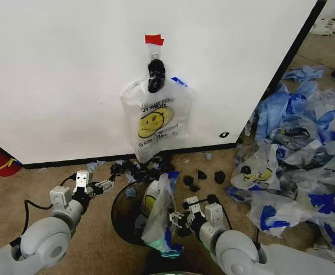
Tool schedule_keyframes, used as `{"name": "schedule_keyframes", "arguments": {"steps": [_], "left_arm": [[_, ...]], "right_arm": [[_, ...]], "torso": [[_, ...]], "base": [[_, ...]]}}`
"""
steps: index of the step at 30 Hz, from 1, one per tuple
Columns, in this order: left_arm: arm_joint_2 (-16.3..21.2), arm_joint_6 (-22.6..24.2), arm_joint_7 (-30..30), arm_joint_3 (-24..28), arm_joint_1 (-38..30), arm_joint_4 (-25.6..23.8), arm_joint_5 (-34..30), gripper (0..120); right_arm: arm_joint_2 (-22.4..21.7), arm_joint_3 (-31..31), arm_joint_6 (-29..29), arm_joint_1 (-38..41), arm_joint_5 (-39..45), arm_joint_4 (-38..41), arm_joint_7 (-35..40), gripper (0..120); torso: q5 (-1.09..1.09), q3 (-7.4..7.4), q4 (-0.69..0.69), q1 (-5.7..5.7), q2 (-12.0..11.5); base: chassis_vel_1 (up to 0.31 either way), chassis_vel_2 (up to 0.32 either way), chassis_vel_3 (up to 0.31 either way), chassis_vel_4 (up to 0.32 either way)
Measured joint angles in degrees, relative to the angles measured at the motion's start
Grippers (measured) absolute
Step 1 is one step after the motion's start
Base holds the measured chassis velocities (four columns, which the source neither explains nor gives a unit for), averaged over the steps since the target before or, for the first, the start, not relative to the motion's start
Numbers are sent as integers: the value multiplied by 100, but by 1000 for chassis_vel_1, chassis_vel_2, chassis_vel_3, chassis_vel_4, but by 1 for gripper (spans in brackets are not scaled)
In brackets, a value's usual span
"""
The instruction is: Pick up the garbage bag from the wall and place it over the trash bin.
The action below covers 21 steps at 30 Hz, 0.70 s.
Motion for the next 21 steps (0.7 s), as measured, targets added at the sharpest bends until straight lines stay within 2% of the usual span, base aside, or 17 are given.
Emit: {"name": "schedule_keyframes", "arguments": {"steps": [2, 9, 10, 11, 21], "left_arm": [[0, -2, -12, 2, -4, -4, -7, 100], [-22, -45, -95, 3, 64, -45, -33, 100], [-35, -83, -110, 2, 74, -61, -33, 100], [-41, -90, -113, 2, 74, -68, -33, 100], [-127, -114, -168, 18, 98, -71, -29, 100]], "right_arm": [[-2, 3, 0, -24, -14, 3, 6, 44], [-50, 81, 55, -122, -105, 29, 10, 16], [-68, 106, 82, -152, -125, 42, 5, 7], [-69, 111, 94, -164, -132, 43, 2, 2], [-129, 292, 140, -365, -228, 43, -79, 0]], "torso": [[1, 0, 0, 0, 0], [0, 0, 0, 0, 0], [0, 0, 0, 0, 0], [0, 0, 0, 0, 0], [0, 0, 0, 0, 0]], "base": [[0, 0, 0, 0], [0, 0, 0, 0], [0, 0, 0, 0], [0, 0, 0, 0], [0, 0, 0, 0]]}}
